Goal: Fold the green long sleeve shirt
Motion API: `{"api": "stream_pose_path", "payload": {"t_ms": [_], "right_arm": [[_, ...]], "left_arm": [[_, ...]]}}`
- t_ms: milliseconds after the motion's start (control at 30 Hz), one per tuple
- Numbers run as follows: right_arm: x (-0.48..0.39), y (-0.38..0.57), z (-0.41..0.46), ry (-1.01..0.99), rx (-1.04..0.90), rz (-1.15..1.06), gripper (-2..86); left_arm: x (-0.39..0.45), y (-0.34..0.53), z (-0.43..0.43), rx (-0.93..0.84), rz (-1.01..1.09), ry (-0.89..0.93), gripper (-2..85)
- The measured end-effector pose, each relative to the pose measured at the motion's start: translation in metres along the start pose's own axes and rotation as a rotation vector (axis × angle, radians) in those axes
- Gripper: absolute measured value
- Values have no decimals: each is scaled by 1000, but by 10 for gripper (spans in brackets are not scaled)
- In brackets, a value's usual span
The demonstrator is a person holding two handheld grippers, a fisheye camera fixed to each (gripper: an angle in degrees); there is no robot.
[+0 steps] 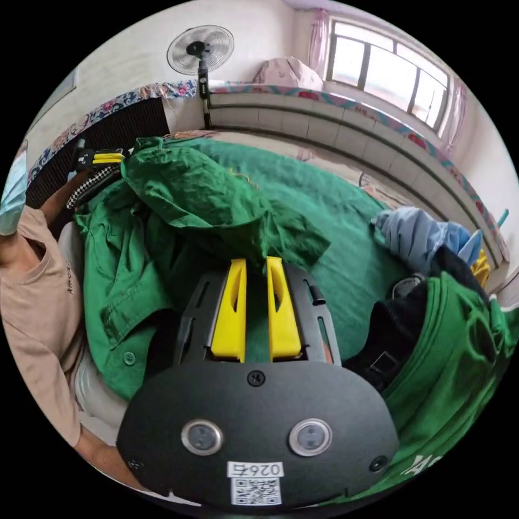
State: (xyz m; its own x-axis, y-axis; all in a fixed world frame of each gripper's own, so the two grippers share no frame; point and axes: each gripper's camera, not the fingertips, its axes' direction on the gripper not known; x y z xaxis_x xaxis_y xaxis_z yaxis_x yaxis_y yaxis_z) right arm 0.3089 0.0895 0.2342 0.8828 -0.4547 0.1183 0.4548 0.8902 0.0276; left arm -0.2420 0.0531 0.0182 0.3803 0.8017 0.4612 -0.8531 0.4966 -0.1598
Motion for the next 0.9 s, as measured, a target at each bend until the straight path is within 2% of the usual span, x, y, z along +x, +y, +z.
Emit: {"api": "stream_pose_path", "payload": {"t_ms": [33, 100, 200, 267, 333, 367, 433, 467, 500, 533, 567, 600, 633, 667, 733, 767, 833, 867, 900], "right_arm": [[5, 18, 9, -13, -69, 76, 100], [15, 41, 8, -13, -72, 197, 133], [29, 60, -22, 39, 140, 367, 112], [40, 57, -31, 30, 261, 443, 88], [61, 33, -20, -61, 324, 491, 88], [67, 24, -13, -84, 319, 496, 91], [93, -11, 29, -125, 230, 523, 116], [99, -18, 42, -116, 194, 534, 124], [111, -31, 71, -93, 108, 556, 139], [120, -41, 102, -108, 11, 556, 115], [122, -44, 117, -145, -36, 545, 104], [122, -48, 145, -243, -143, 498, 67], [116, -48, 149, -209, -157, 486, 35], [111, -48, 142, -196, -132, 456, 21], [83, -42, 93, -156, 38, 379, -4], [74, -40, 78, -135, 89, 349, -6], [36, -36, 21, -59, 290, 251, -12], [29, -38, 10, -15, 326, 246, -12], [17, -48, -7, 108, 386, 214, -12]], "left_arm": [[-5, 24, -2, -41, -33, -46, 1], [-31, 56, -3, -70, -136, -44, -2], [-102, 84, 5, 54, -372, 117, 9], [-139, 73, 32, 146, -456, 263, 75], [-168, 31, 100, 195, -504, 509, 170], [-172, 18, 122, 195, -521, 578, 190], [-165, -32, 218, 156, -537, 876, 216], [-158, -42, 243, 141, -545, 969, 210], [-138, -59, 290, 96, -544, 1185, 198], [-107, -75, 327, 31, -485, 1389, 108], [-90, -82, 339, -31, -442, 1444, 63], [-59, -89, 343, -122, -352, 1409, 28], [-38, -92, 322, -144, -232, 1288, 7], [-33, -89, 305, -129, -200, 1205, 4], [-40, -47, 199, 82, -203, 823, -3], [-44, -30, 167, 154, -220, 738, -3], [-56, 40, 56, 406, -346, 460, -4], [-57, 54, 34, 452, -391, 341, -4], [-56, 75, 1, 540, -450, 108, -3]]}}
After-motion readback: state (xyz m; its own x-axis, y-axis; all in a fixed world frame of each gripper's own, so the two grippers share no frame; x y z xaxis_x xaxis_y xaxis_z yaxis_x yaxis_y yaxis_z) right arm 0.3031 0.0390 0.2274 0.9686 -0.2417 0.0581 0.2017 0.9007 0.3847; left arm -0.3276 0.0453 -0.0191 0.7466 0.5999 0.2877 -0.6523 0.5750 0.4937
